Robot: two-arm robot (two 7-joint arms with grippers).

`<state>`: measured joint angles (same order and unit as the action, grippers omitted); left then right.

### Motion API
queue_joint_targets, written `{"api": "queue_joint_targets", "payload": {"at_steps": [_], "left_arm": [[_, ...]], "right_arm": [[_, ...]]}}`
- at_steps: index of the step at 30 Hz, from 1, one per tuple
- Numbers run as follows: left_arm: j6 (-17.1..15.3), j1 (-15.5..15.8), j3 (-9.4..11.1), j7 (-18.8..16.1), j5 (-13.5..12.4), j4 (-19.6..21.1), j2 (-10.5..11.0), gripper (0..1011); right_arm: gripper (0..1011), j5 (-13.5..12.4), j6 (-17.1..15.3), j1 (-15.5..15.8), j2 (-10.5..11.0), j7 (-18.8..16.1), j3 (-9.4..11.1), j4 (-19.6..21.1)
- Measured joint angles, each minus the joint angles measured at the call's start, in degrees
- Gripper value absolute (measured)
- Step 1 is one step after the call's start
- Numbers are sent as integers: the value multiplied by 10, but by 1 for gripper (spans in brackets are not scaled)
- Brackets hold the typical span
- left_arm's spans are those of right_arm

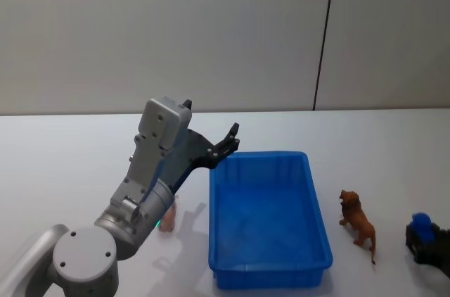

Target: Pick up the two dolls from the table and place them into the box.

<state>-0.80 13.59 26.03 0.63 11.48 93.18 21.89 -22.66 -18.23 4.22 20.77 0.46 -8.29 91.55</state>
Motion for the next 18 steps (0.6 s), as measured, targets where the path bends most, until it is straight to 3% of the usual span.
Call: {"api": "queue_joint_targets", "payload": {"at_steps": [8, 18], "left_arm": [[0, 0, 0, 0, 0, 0, 0, 1001], [0, 0, 0, 0, 0, 0, 0, 1001]], "right_arm": [[396, 9, 27, 2, 1, -11, 1, 28], [332, 26, 40, -16, -5, -51, -6, 72]]}}
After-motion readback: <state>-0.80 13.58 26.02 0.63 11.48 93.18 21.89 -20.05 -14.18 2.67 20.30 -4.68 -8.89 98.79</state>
